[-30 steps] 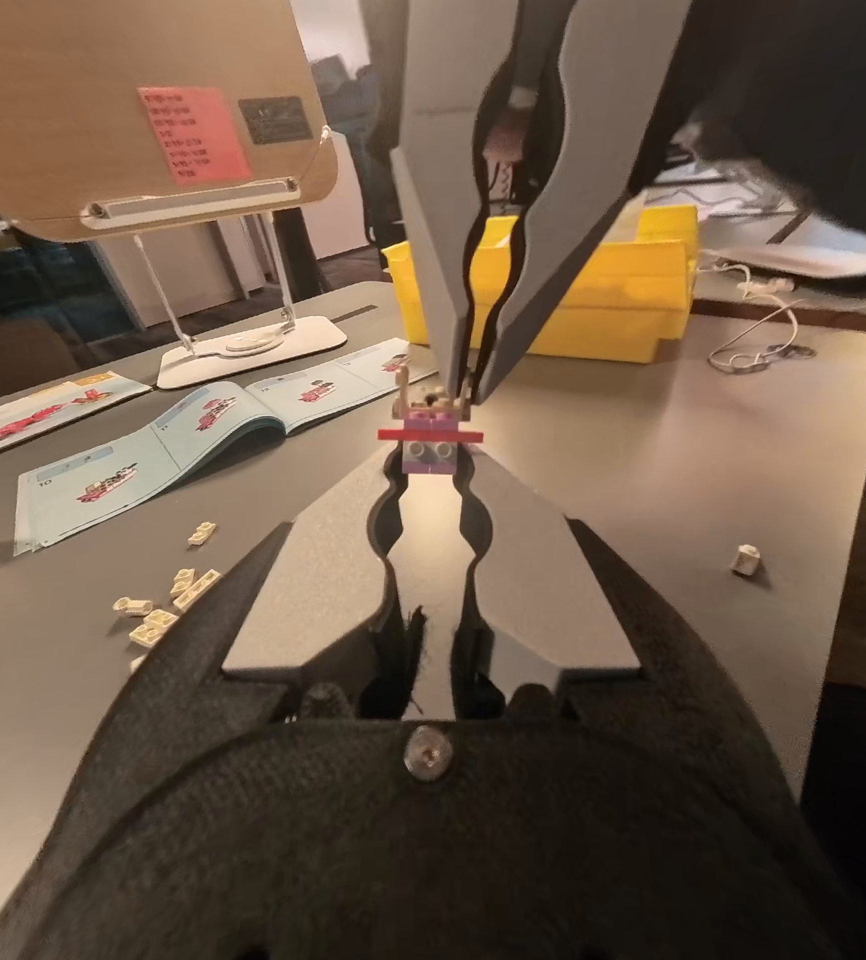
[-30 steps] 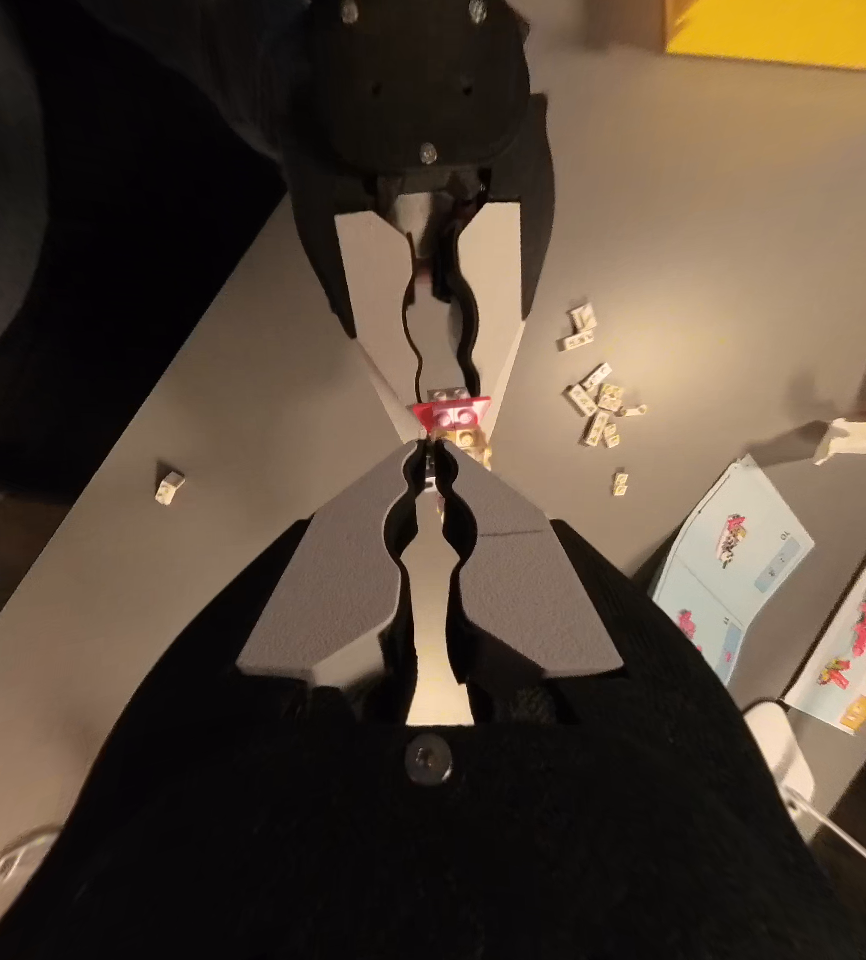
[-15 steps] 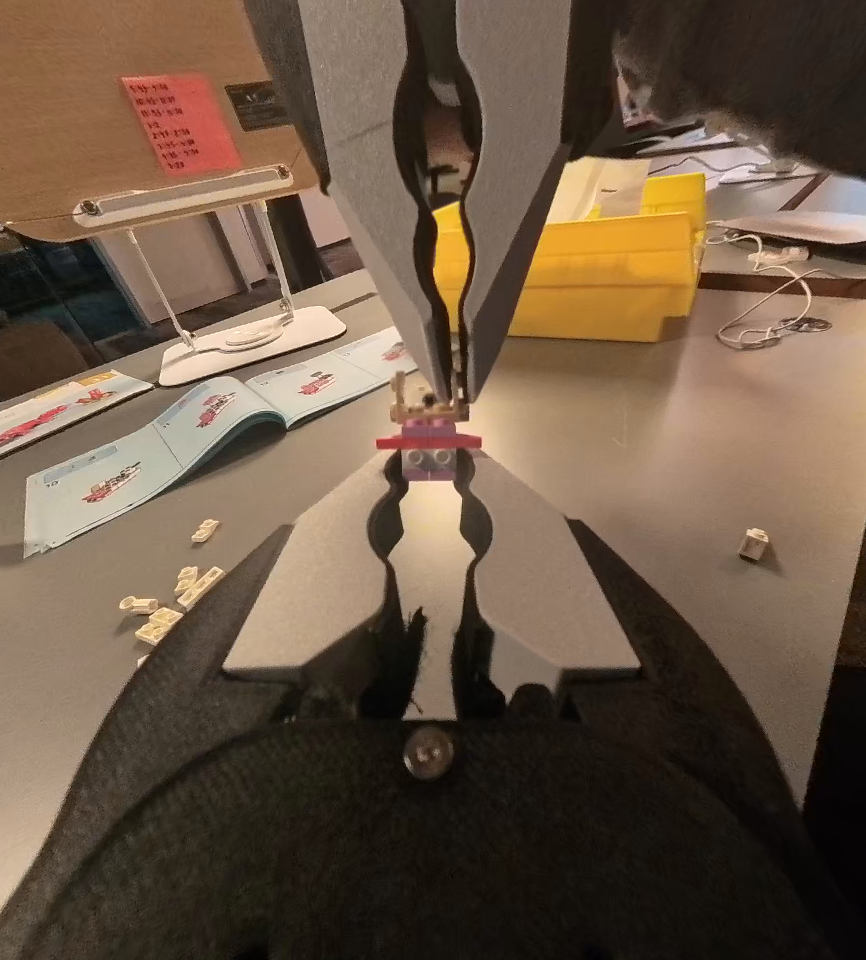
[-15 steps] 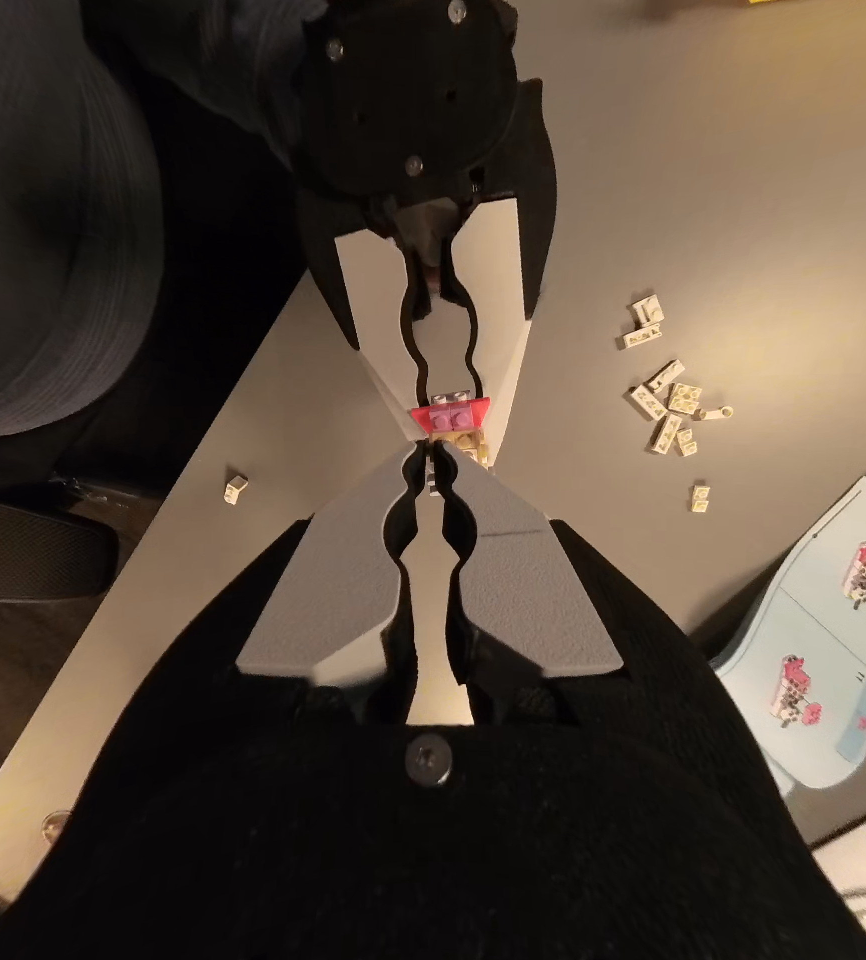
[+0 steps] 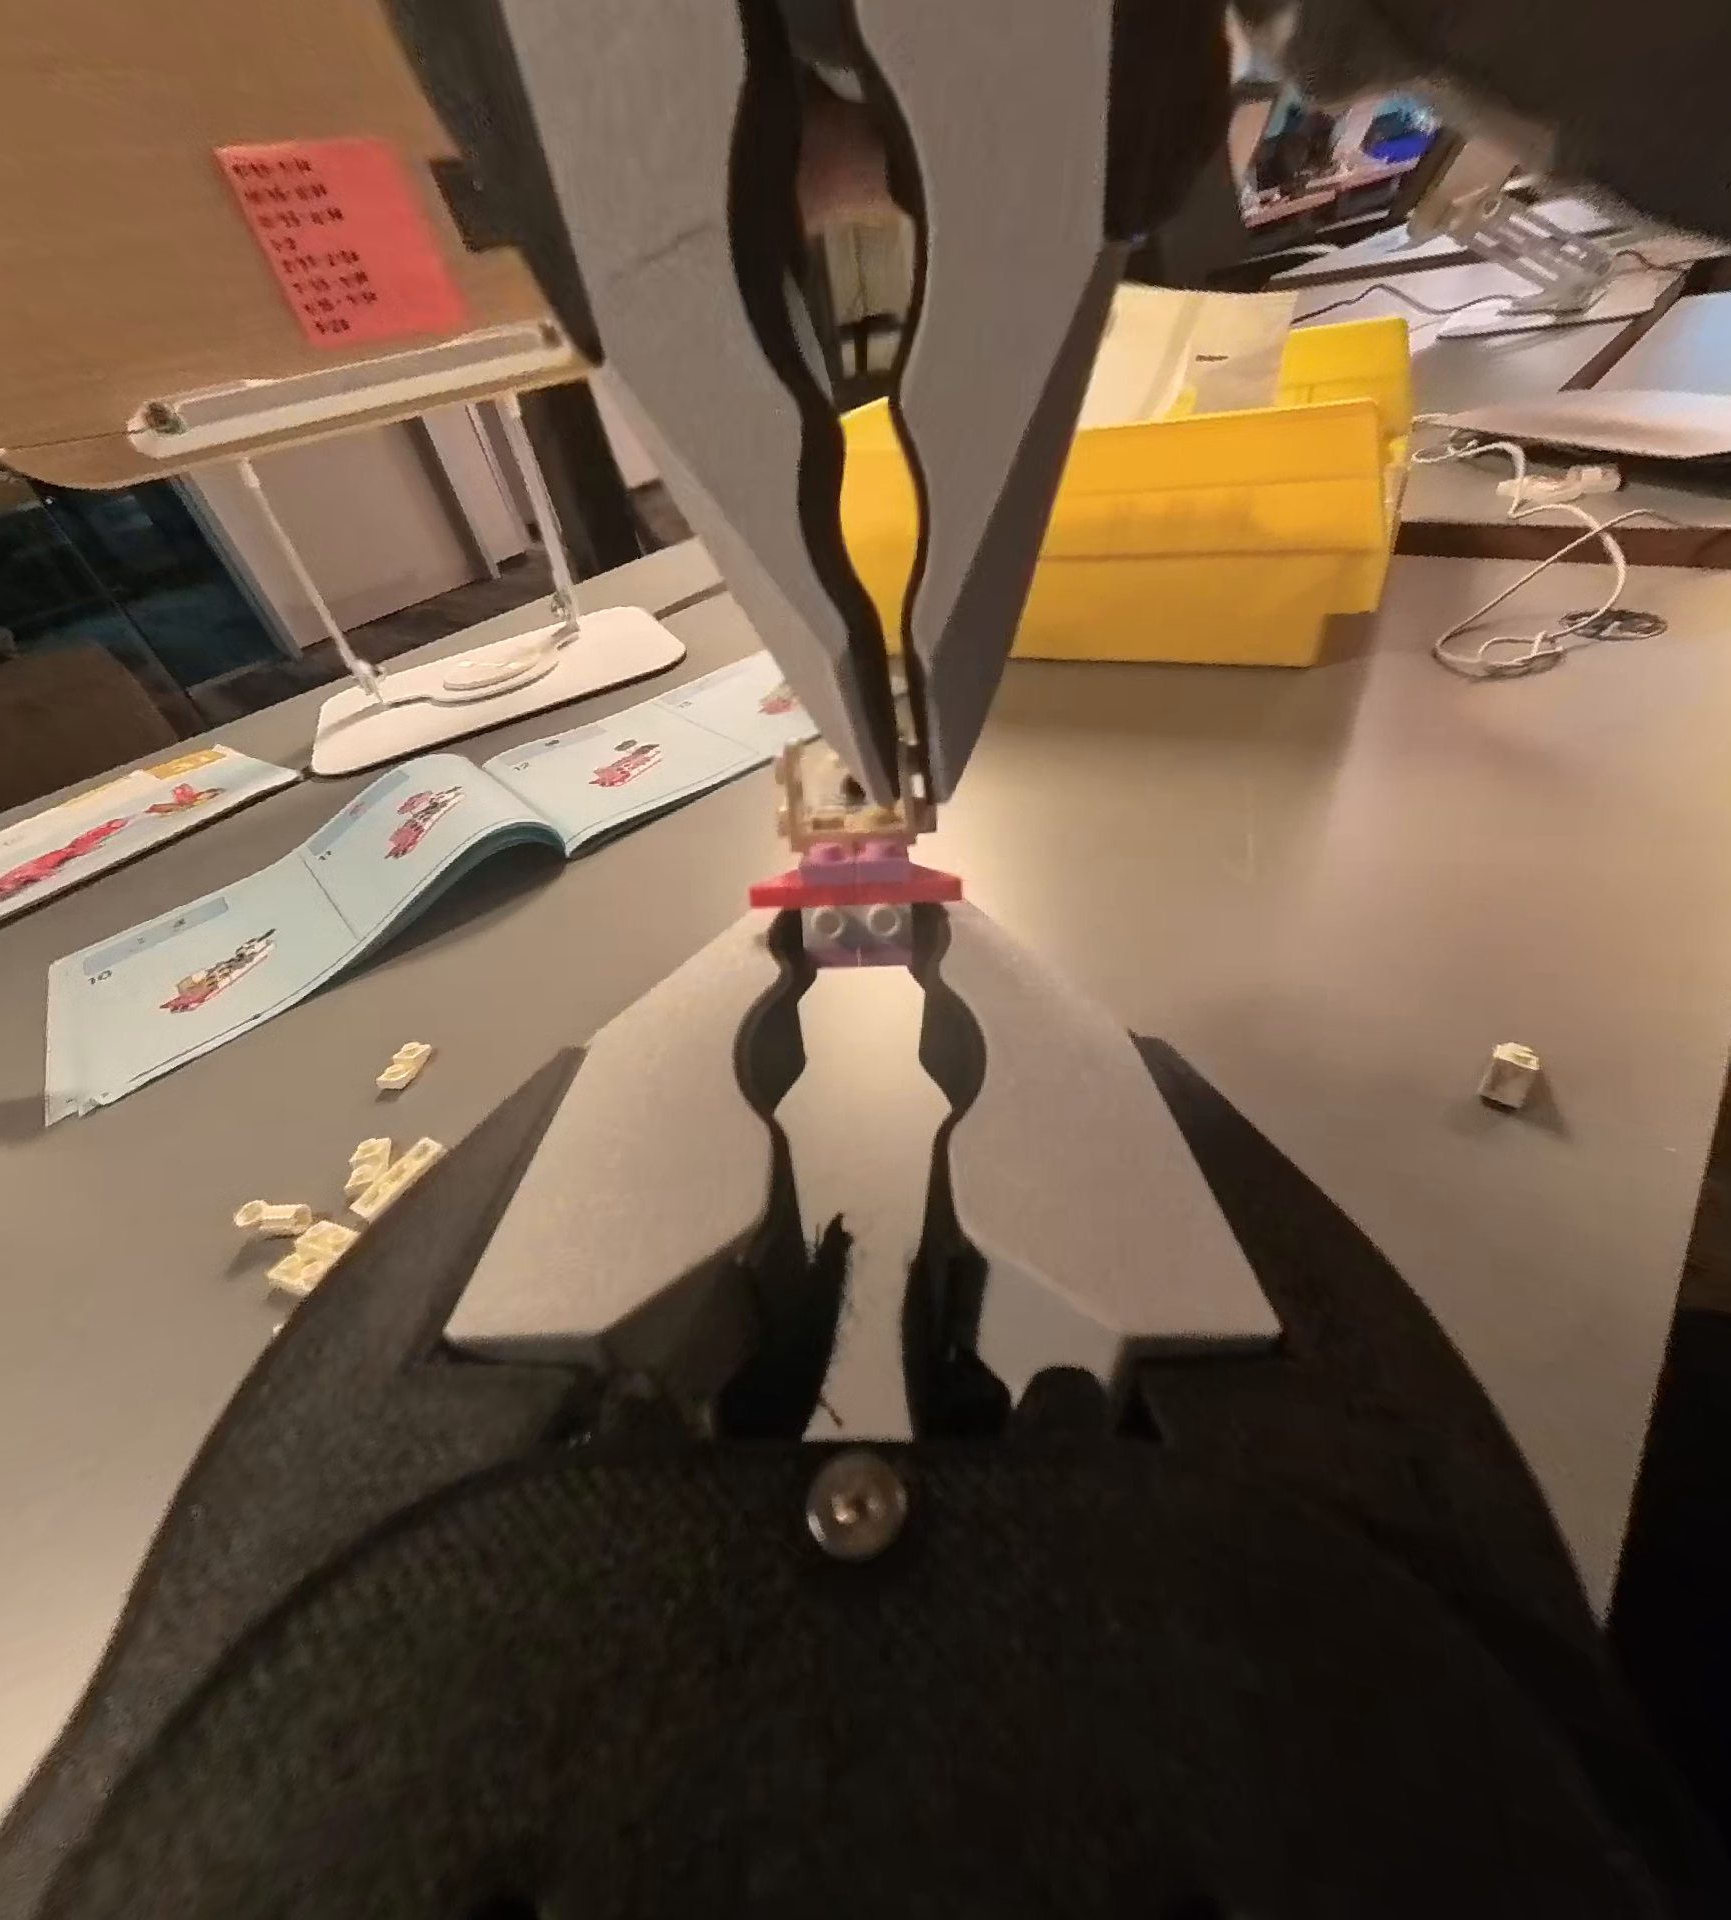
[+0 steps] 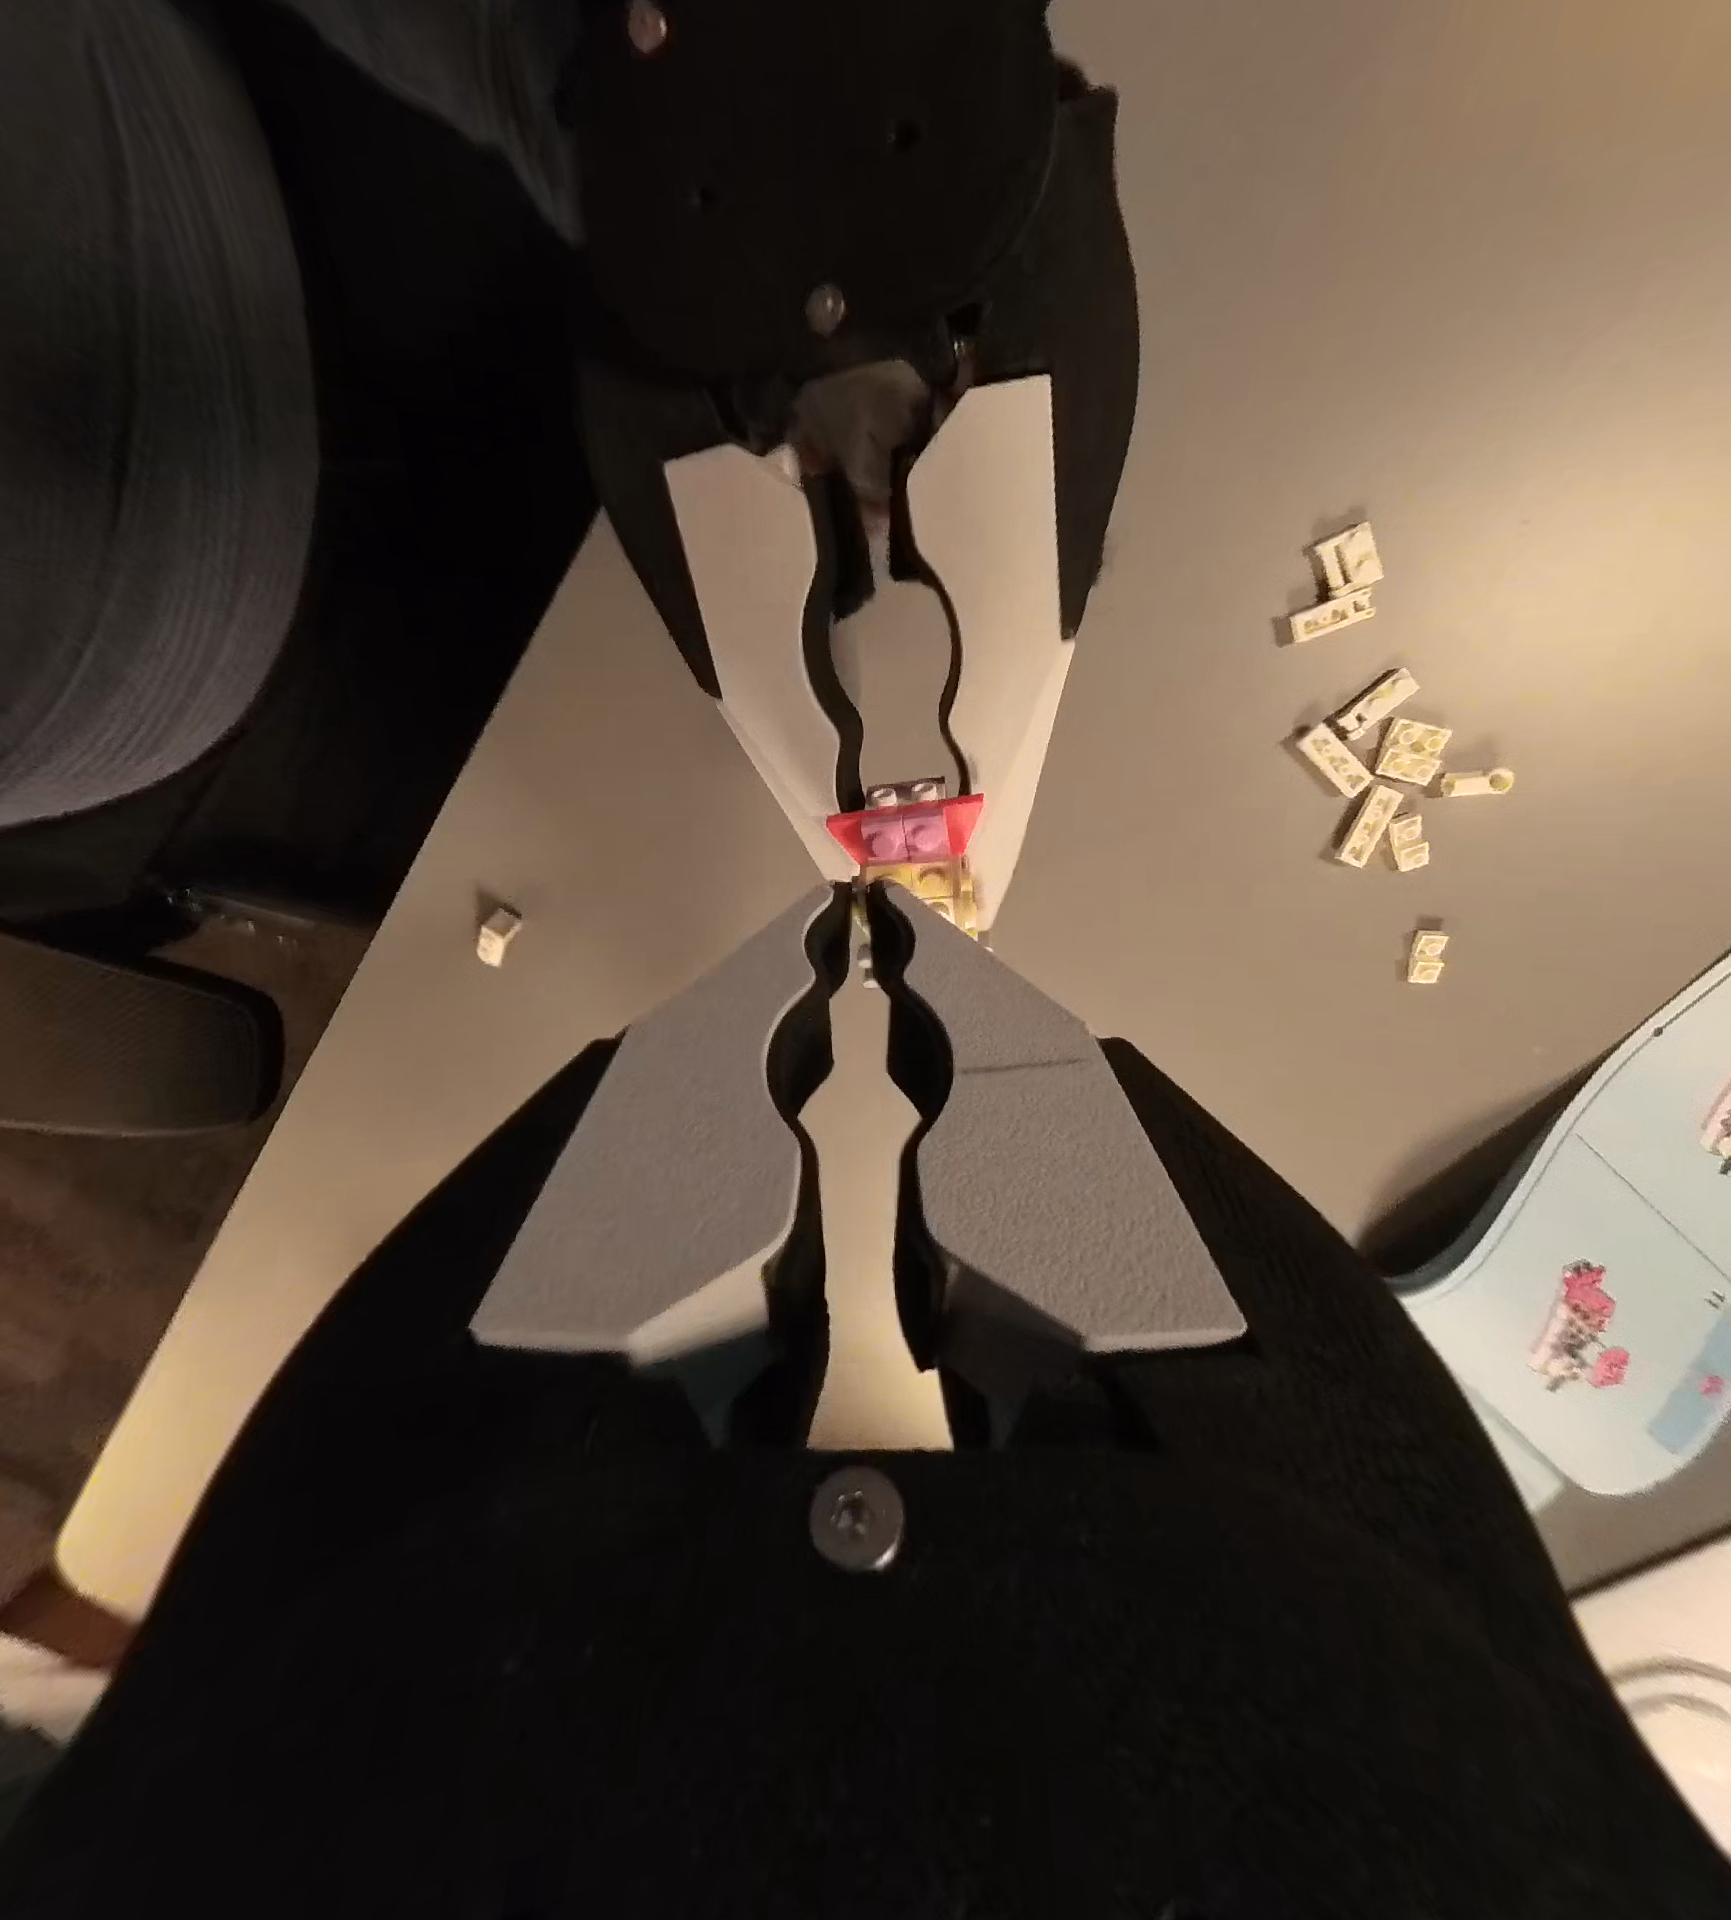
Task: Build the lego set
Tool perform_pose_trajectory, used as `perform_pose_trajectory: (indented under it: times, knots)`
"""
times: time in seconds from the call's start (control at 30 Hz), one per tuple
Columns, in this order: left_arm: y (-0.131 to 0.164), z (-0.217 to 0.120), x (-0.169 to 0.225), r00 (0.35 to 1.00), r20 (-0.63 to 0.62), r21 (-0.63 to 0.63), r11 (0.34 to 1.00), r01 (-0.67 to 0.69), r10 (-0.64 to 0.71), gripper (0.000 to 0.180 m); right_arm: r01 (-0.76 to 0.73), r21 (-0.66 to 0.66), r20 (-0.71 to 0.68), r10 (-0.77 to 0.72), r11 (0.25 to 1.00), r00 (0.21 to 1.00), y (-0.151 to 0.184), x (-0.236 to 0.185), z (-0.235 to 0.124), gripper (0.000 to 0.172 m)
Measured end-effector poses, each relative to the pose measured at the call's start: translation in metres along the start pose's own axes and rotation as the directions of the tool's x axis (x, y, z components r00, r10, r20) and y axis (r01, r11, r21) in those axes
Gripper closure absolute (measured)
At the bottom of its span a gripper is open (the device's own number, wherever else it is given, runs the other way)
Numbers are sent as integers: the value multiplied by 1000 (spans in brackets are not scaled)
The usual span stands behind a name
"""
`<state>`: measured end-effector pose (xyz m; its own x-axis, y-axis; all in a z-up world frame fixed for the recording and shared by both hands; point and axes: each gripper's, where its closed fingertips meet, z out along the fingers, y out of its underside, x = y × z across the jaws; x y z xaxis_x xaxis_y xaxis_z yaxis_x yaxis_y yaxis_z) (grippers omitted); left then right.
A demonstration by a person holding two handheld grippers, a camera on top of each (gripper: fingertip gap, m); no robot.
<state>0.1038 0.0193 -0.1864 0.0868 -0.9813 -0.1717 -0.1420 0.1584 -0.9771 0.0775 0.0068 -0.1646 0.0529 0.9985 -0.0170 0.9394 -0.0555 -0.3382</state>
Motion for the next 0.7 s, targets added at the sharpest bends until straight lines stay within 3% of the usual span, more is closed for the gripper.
perform_pose_trajectory:
  times: [0.1,0.27,0.4,0.53,0.7]
  knots:
    - [-6,-3,2,1000,-20,48,999,0,1,166,-21,88,-33,24,996,999,-4,-3,-4,170]
    - [-11,-6,2,1000,-27,91,996,6,-3,166,-63,206,-35,72,977,997,-10,-7,-14,148]
    - [-16,-11,-2,999,-28,134,990,49,-46,166,-102,281,-148,148,954,978,-4,-6,-35,132]
    - [-17,-12,-5,997,-24,143,987,71,-68,166,-131,310,-304,229,942,925,17,-11,-32,132]
    - [-16,-10,-8,998,6,135,989,58,-60,166,-137,444,-411,337,886,847,23,-12,-13,139]
